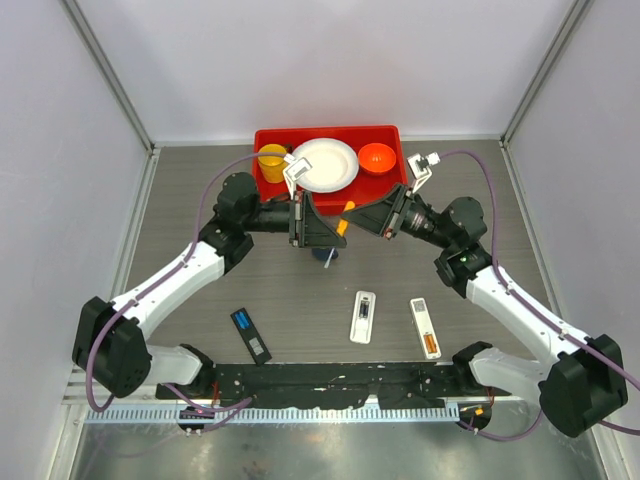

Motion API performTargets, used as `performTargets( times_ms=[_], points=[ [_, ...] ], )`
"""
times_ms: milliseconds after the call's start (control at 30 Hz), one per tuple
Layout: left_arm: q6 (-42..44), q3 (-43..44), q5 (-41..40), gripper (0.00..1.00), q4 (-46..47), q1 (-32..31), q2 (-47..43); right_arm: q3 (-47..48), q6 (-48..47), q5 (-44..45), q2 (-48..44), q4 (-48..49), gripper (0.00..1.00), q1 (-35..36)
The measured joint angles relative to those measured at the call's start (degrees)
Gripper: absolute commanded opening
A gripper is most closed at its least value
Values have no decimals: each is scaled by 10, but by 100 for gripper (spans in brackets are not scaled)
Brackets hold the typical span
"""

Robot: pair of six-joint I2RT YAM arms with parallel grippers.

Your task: Unload the batteries from the remote control

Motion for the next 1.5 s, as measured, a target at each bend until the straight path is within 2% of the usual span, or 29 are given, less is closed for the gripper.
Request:
performTargets(
  times_ms=[33,133,200,300,433,500,600,633,667,767,800,867,900,967,1000,1100,1367,1500],
  points=[
    [1,0,0,0,-2,0,0,0,2,0,2,2,28,0],
    [2,0,0,0,-8,0,0,0,6,0,3,7,27,0],
    [5,0,1,0,-7,0,0,0,6,0,3,8,31,0],
    [10,0,1,0,-8,0,0,0,8,2,3,8,42,0],
    [12,0,2,0,-9,-3,0,0,13,8,3,10,47,0],
    [14,0,3,0,-12,-4,0,0,14,9,3,13,41,0],
    [17,0,4,0,-17,-4,0,0,17,9,3,19,22,0],
    [18,0,4,0,-18,-4,0,0,20,9,3,21,7,0],
    [20,0,6,0,-19,-4,0,0,20,9,3,21,1,0],
    [20,3,12,0,-20,-4,0,0,19,6,5,21,1,0],
    [21,3,12,4,-20,-4,0,0,19,6,5,21,1,0],
    [22,3,14,20,-21,-4,0,0,18,6,5,21,1,0],
    [22,3,14,41,-21,-4,0,0,16,6,5,19,1,0],
    [29,3,12,54,-27,-4,0,0,6,9,1,7,1,0],
    [34,3,5,65,-34,-4,-1,0,0,12,-4,-6,1,0],
    [68,4,-35,73,-91,-4,-19,1,-34,38,-30,-85,1,0],
    [165,0,-290,88,-342,-7,-153,-25,-113,160,-152,-301,1,0],
    [184,-29,-393,90,-439,-12,-218,-64,-132,203,-214,-374,1,0]
  ],
)
